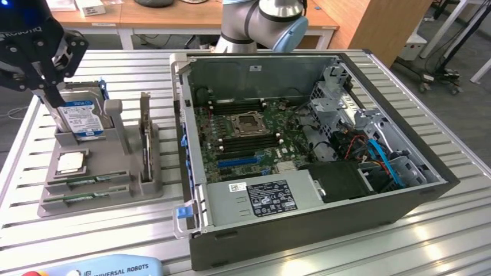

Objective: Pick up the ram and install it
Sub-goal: 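Pick up the ram and move it above insertion slot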

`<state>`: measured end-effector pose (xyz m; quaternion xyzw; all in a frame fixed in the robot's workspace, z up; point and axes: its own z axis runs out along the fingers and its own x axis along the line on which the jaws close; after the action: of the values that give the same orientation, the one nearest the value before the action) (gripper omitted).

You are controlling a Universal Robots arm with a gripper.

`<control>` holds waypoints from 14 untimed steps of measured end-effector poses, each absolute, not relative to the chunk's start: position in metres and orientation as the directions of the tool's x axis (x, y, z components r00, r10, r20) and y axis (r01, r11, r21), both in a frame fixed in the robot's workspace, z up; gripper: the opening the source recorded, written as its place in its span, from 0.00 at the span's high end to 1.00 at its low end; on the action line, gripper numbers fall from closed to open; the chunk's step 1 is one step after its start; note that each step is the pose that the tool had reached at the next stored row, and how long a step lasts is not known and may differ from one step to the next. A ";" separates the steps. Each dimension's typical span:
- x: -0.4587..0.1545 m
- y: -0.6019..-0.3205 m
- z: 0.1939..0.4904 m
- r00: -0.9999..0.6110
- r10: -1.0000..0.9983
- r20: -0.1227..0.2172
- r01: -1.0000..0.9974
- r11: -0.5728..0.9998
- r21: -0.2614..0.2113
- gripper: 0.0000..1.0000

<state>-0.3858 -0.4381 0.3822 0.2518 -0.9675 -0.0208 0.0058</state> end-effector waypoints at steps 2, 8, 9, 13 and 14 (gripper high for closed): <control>-0.386 -0.438 0.382 -0.855 -0.519 0.001 -0.518 0.854 0.043 0.90; -0.386 -0.438 0.382 -0.794 -0.608 0.001 -0.608 0.793 0.043 0.90; -0.386 -0.438 0.382 -0.781 -0.624 0.001 -0.623 0.781 0.043 0.90; -0.386 -0.438 0.382 -0.734 -0.679 0.001 -0.678 0.734 0.043 0.90; -0.386 -0.438 0.382 -0.722 -0.692 0.001 -0.691 0.722 0.043 0.90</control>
<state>-0.3858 -0.4382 0.3817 0.3726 -0.9277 -0.0200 0.0084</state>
